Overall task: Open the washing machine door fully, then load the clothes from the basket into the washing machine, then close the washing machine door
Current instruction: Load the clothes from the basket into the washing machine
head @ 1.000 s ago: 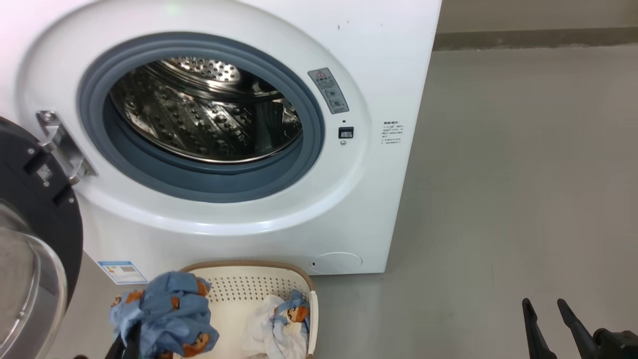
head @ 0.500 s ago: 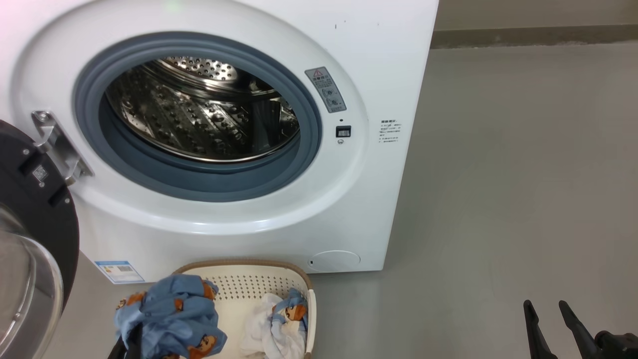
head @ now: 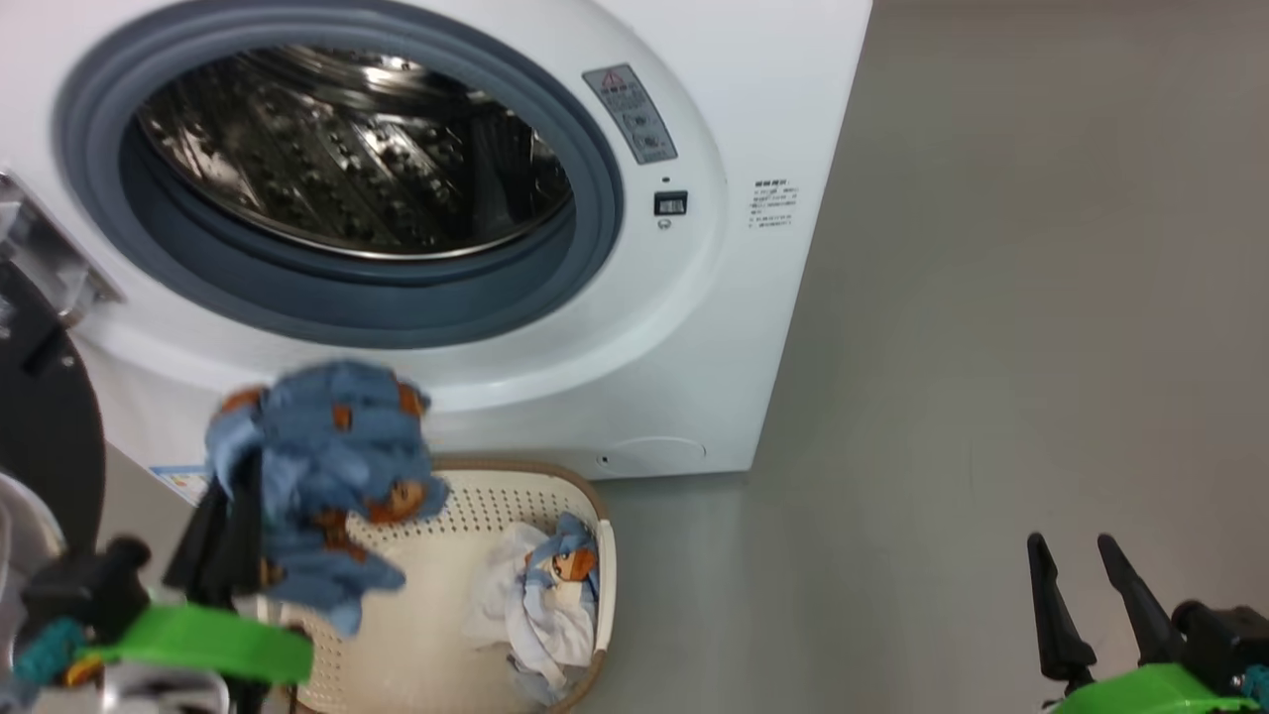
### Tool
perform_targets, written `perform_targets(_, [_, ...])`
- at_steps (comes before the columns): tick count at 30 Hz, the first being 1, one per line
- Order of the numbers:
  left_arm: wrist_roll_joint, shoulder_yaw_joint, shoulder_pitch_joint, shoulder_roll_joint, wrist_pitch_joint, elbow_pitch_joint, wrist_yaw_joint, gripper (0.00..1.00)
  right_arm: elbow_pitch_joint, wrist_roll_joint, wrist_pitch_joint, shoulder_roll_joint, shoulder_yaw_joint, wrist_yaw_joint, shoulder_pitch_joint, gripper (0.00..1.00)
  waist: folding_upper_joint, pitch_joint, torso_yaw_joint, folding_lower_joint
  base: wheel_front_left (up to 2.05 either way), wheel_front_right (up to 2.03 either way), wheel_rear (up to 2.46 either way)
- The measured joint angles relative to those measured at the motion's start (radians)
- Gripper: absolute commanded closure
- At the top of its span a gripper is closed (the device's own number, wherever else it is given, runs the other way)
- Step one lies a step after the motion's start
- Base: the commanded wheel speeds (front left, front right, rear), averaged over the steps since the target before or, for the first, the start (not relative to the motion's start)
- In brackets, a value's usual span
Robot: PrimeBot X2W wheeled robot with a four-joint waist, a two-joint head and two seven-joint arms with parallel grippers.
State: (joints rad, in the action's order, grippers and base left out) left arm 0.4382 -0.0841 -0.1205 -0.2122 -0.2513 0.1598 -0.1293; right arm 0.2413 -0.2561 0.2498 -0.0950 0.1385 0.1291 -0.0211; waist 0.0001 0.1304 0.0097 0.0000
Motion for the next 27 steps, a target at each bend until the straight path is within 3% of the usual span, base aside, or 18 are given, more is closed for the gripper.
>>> perform_targets(12, [0.0, 0.001, -0.367, 0.002, -0.004, 0.135, 0.0, 1.0, -0.004, 0.007, 0.0, 0.029, -0.021, 0.0, 0.095, 0.0, 0.0, 0.12, -0.034, 0.0, 0.0, 0.0, 0.0])
perform_targets(27, [0.042, -0.123, -0.736, -0.04, -0.004, 0.625, 0.0, 1.0, -0.003, 0.007, 0.0, 0.044, -0.061, 0.0, 0.165, 0.0, 0.0, 0.229, -0.107, 0.0, 0.0, 0.0, 0.0])
